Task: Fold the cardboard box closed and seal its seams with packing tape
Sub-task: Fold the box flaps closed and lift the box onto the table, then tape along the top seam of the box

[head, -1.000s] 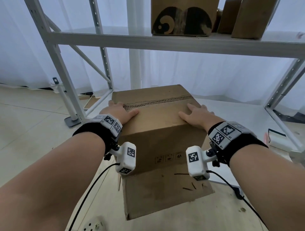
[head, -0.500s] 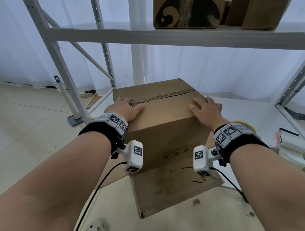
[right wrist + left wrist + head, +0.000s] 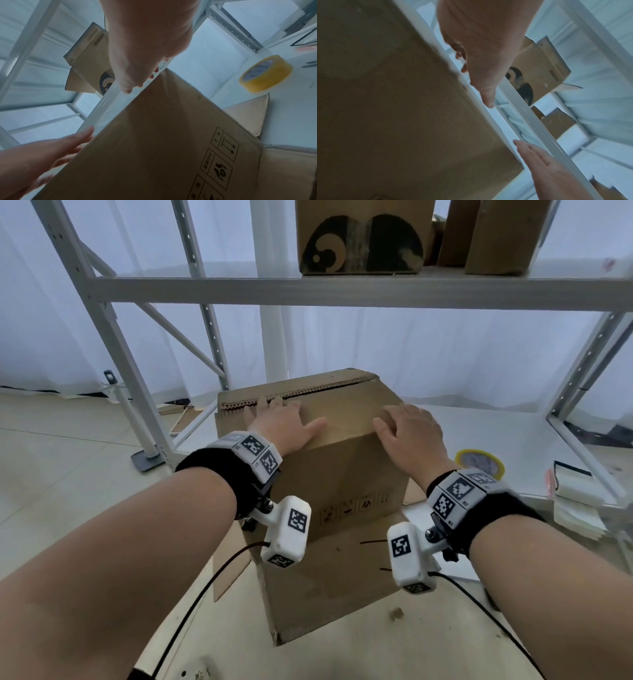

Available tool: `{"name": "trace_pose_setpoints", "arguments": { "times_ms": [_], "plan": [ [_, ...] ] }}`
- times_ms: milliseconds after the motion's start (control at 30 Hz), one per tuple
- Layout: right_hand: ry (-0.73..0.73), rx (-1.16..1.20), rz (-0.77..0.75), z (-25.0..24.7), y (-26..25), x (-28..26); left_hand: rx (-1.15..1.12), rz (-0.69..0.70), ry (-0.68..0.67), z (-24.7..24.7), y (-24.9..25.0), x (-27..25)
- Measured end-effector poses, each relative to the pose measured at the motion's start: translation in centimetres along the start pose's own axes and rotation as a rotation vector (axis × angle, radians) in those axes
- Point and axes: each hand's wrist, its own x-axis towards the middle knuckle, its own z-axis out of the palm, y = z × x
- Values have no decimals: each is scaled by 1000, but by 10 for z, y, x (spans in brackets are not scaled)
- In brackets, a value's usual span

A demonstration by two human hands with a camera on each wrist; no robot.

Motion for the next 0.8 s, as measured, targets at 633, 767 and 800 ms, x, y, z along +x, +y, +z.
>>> {"name": "trace_pose_setpoints", "arguments": {
  "times_ms": [633,767,800],
  "plan": [
    [-213,-9,462,13,207,-41,-72,880,270,104,185,1],
    [-247,-39,467,31,234,-28,-16,800,53,142,212,31],
    [-260,-72,452,39,240,-20,-19,793,21,149,219,40]
  ]
}}
